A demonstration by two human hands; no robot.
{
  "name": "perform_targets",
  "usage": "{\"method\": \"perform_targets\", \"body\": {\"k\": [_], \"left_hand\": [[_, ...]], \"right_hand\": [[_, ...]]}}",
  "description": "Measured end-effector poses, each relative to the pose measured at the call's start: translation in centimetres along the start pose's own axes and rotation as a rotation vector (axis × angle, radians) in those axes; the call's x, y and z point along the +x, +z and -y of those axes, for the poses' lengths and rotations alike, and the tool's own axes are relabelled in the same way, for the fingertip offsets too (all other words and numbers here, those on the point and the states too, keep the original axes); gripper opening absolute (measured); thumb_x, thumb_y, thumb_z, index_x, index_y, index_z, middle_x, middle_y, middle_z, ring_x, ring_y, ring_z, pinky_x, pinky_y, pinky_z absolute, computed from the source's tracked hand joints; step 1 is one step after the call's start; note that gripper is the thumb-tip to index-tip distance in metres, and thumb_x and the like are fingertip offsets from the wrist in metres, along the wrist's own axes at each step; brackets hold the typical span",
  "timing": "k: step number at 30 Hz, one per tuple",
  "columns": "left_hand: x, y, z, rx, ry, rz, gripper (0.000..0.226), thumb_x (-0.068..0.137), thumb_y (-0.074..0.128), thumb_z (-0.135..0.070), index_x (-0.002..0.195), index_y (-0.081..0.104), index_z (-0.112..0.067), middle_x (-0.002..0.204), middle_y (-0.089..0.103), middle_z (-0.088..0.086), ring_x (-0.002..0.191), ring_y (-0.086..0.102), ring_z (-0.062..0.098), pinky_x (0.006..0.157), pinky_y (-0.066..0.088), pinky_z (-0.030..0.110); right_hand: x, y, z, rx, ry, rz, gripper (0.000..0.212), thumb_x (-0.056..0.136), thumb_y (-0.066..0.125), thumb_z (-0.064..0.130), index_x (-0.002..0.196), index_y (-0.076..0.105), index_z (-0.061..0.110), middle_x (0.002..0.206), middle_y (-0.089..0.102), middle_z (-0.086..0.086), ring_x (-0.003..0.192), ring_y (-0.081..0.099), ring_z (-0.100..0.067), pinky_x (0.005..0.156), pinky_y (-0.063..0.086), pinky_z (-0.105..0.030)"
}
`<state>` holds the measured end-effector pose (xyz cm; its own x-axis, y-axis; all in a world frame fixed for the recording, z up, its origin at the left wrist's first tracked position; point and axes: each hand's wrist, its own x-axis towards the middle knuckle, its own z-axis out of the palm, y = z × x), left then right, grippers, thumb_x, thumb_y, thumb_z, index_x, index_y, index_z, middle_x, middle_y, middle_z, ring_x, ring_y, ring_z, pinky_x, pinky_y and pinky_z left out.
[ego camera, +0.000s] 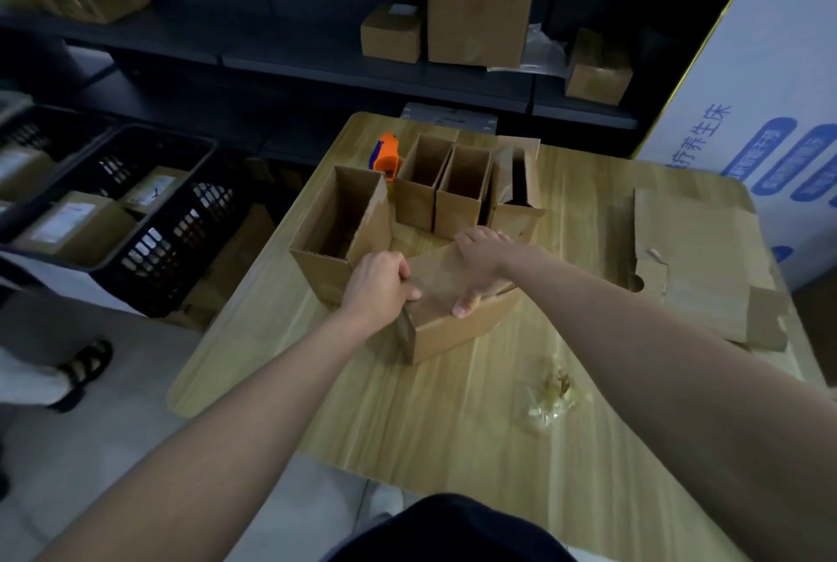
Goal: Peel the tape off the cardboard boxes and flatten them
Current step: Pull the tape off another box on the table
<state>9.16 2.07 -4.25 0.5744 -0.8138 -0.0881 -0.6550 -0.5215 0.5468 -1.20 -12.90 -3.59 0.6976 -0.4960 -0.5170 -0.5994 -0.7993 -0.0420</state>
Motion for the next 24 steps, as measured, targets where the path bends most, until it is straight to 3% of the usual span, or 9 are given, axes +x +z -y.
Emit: {"method": "perform_targets", "body": {"k": [4,9,14,20,24], "left_hand": [[0.4,0.0,0.0,-0.021,-0.041,0.035,0.014,0.078,0.076,-0.02,0.085,0.063,-0.018,0.076,0.056,-0.006,0.073,0.053,0.012,0.059,0.036,0.023],[0.9,-0.1,0.0,-0.044,-0.038,0.083,0.014,0.079,0.074,-0.017,0.076,0.061,-0.018,0.072,0.056,-0.005,0.07,0.054,0.01,0.06,0.038,0.023],[1.1,-0.2,-0.1,-0.039,-0.037,0.119,0.009,0.08,0.073,-0.016,0.081,0.065,-0.014,0.08,0.06,-0.001,0.078,0.058,0.015,0.075,0.049,0.03],[1.0,0.0,-0.4,0.006,-0.023,0.12,0.009,0.084,0.069,-0.018,0.081,0.06,-0.016,0.084,0.057,-0.001,0.075,0.052,0.01,0.07,0.042,0.025],[0.2,0.3,-0.8,0.083,0.036,-0.008,0.019,0.086,0.066,-0.019,0.104,0.061,-0.015,0.106,0.054,0.001,0.1,0.051,0.016,0.091,0.046,0.033]], "right_hand": [[-0.3,-0.2,0.2,-0.007,-0.003,0.008,0.127,0.058,0.079,0.06,0.151,0.006,0.012,0.157,0.01,-0.009,0.145,0.002,-0.031,0.117,0.006,-0.048],[-0.6,-0.4,0.5,-0.014,-0.005,0.02,0.127,0.059,0.079,0.059,0.15,0.006,0.01,0.157,0.01,-0.011,0.145,0.001,-0.031,0.117,0.005,-0.047],[-1.0,-0.5,0.6,-0.009,-0.005,0.024,0.126,0.06,0.078,0.059,0.15,0.006,0.009,0.157,0.01,-0.01,0.145,0.001,-0.031,0.117,0.006,-0.047],[-0.9,-0.5,0.6,-0.006,0.002,0.029,0.125,0.059,0.078,0.06,0.15,0.007,0.01,0.156,0.012,-0.011,0.144,0.002,-0.032,0.116,0.007,-0.049],[-0.6,-0.4,0.4,0.016,-0.005,0.01,0.124,0.059,0.079,0.058,0.15,0.009,0.012,0.156,0.013,-0.01,0.145,0.003,-0.032,0.115,0.006,-0.048]]}}
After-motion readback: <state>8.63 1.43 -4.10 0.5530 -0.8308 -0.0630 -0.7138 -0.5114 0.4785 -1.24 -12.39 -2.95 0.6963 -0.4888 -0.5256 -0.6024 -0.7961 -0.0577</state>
